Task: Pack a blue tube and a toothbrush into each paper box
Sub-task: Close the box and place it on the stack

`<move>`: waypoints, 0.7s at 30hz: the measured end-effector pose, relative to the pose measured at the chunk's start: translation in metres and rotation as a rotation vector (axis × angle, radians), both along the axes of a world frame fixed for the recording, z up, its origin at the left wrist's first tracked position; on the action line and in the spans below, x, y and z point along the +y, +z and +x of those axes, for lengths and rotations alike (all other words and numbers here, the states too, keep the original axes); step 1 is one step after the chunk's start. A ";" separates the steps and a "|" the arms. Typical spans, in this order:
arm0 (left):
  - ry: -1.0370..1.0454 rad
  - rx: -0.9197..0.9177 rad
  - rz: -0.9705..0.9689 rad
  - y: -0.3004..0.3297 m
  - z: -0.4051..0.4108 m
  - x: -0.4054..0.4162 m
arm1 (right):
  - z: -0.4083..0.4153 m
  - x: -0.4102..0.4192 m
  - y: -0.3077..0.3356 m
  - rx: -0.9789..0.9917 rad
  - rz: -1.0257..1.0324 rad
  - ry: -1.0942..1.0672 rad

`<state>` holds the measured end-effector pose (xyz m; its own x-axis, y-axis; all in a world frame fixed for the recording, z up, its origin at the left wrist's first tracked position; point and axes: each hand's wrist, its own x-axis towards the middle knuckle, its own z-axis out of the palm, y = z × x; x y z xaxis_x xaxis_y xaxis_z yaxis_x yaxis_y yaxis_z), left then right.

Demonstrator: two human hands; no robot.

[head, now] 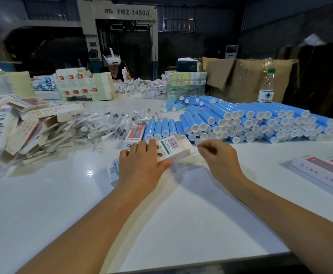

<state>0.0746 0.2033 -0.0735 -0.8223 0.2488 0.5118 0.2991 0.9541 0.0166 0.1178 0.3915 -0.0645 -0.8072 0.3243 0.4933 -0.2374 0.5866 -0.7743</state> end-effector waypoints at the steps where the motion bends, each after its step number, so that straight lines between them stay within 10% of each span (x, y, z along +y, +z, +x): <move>1: 0.006 0.001 -0.010 -0.001 0.000 0.001 | 0.000 -0.003 -0.001 -0.031 0.022 0.018; 21: -0.076 -0.002 -0.098 0.001 0.010 0.014 | 0.001 -0.018 -0.004 -0.162 -0.142 0.125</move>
